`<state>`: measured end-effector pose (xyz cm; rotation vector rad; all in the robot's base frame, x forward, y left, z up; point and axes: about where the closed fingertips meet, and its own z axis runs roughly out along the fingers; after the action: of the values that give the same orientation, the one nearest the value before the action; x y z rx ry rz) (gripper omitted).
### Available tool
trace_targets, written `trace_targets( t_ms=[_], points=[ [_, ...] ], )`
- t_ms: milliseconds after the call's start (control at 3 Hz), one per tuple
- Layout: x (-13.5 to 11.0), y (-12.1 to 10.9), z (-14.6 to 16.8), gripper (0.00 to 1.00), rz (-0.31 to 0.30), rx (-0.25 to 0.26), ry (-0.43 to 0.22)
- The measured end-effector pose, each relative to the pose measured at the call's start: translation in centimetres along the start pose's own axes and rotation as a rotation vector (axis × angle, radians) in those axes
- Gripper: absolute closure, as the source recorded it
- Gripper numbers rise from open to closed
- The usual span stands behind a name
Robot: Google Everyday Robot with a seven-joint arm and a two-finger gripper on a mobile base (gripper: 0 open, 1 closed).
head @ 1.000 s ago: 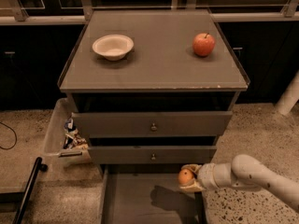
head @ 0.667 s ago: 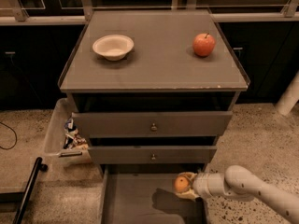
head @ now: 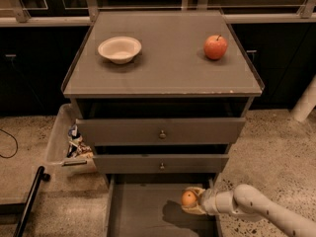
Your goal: Place orange into bottom drawer
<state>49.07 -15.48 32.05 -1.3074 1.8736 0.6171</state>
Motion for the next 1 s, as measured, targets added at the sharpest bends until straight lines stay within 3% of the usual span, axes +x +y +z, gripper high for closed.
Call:
trace_targets(
  t_ms=[333,667,1000],
  points=[
    [1.9,-0.8,2.4,1.0,-0.011,-0.004,-0.027],
    [4.3,-1.9,6.3,1.0,-0.073,-0.011,-0.066],
    [5.7,-2.9,9.3,1.0,-0.164,-0.013,-0.058]
  ],
)
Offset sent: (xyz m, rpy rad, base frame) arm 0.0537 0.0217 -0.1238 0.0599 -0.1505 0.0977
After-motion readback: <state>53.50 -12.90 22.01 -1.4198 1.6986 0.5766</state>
